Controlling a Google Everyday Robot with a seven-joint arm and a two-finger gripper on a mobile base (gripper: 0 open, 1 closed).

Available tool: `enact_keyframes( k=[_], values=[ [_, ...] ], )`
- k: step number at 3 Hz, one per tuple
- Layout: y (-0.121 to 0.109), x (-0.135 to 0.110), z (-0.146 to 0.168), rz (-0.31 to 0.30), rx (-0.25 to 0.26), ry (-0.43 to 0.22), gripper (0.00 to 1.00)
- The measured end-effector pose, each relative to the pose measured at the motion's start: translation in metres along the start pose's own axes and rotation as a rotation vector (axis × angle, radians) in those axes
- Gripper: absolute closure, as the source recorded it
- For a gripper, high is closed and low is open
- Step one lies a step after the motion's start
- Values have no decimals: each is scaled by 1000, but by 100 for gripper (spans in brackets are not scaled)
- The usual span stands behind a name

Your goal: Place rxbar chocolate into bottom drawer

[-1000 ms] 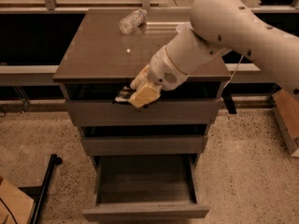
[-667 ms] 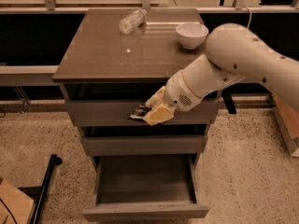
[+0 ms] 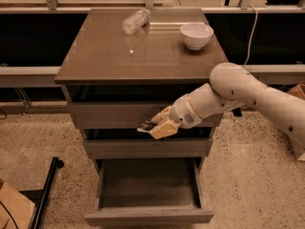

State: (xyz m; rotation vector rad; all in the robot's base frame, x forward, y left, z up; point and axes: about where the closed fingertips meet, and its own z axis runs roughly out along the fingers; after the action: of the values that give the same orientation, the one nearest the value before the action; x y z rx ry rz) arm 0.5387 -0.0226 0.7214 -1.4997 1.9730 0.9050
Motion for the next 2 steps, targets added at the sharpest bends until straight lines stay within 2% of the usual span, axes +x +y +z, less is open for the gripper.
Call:
enact_keyframes(
  k=[1, 2],
  values=[
    [3, -12, -4, -53, 35, 65, 100],
    [1, 3, 8, -86, 29, 90, 100]
  ],
)
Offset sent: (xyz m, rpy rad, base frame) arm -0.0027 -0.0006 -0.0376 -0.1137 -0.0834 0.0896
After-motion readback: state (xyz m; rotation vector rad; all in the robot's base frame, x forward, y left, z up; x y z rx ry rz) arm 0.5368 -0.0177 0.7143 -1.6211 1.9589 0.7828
